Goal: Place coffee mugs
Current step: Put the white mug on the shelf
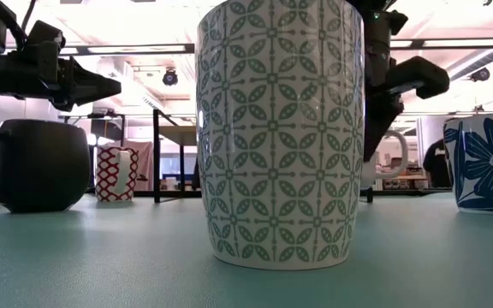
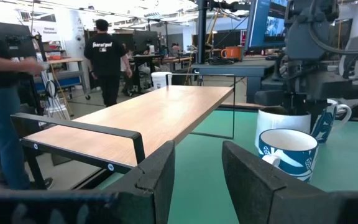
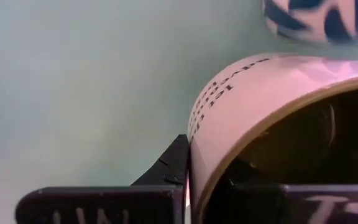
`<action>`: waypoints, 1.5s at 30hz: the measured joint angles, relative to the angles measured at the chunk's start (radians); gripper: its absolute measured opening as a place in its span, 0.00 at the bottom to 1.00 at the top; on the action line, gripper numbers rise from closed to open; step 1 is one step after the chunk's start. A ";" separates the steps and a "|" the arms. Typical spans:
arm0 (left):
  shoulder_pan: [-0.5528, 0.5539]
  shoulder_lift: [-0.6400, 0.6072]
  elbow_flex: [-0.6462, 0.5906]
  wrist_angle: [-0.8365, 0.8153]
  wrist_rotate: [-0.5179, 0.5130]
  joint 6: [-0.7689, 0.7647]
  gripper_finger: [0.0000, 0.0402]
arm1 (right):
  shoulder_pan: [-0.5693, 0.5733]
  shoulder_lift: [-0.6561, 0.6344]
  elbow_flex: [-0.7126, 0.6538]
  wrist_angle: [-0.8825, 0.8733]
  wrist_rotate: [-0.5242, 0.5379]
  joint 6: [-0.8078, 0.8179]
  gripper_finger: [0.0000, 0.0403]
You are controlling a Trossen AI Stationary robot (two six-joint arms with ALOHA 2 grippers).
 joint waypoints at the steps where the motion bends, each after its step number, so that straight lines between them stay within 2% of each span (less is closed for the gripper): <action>1: 0.000 0.000 0.000 0.000 0.000 0.000 0.29 | 0.000 0.003 0.000 0.004 0.000 -0.013 0.08; 7: 0.000 0.000 0.000 0.000 0.000 0.000 0.29 | 0.000 0.028 0.001 0.015 -0.001 0.001 0.19; 12: 0.000 0.000 0.000 0.000 0.000 0.000 0.29 | 0.000 0.023 0.001 0.012 0.000 0.111 0.25; 19: 0.000 0.000 0.000 0.000 0.000 0.000 0.29 | 0.000 0.009 0.065 -0.094 -0.004 0.389 0.28; 24: 0.000 0.000 0.000 0.000 0.000 0.000 0.29 | 0.001 0.010 0.111 -0.084 -0.088 0.721 0.27; 27: 0.000 0.000 0.000 0.000 0.000 0.000 0.29 | 0.014 0.012 0.114 -0.031 -0.094 0.903 0.26; 31: 0.000 0.000 0.000 0.000 0.000 0.000 0.29 | 0.023 0.012 0.112 0.040 -0.044 1.095 0.24; 34: 0.000 0.000 0.000 0.000 0.000 0.000 0.29 | 0.022 0.013 0.112 0.043 0.066 1.210 0.23; 37: 0.000 0.000 0.000 0.000 0.000 0.000 0.29 | 0.020 0.013 0.110 0.043 0.132 1.238 0.22; 45: 0.000 0.000 0.000 0.000 0.000 0.000 0.29 | 0.019 0.013 0.098 0.097 0.132 1.275 0.23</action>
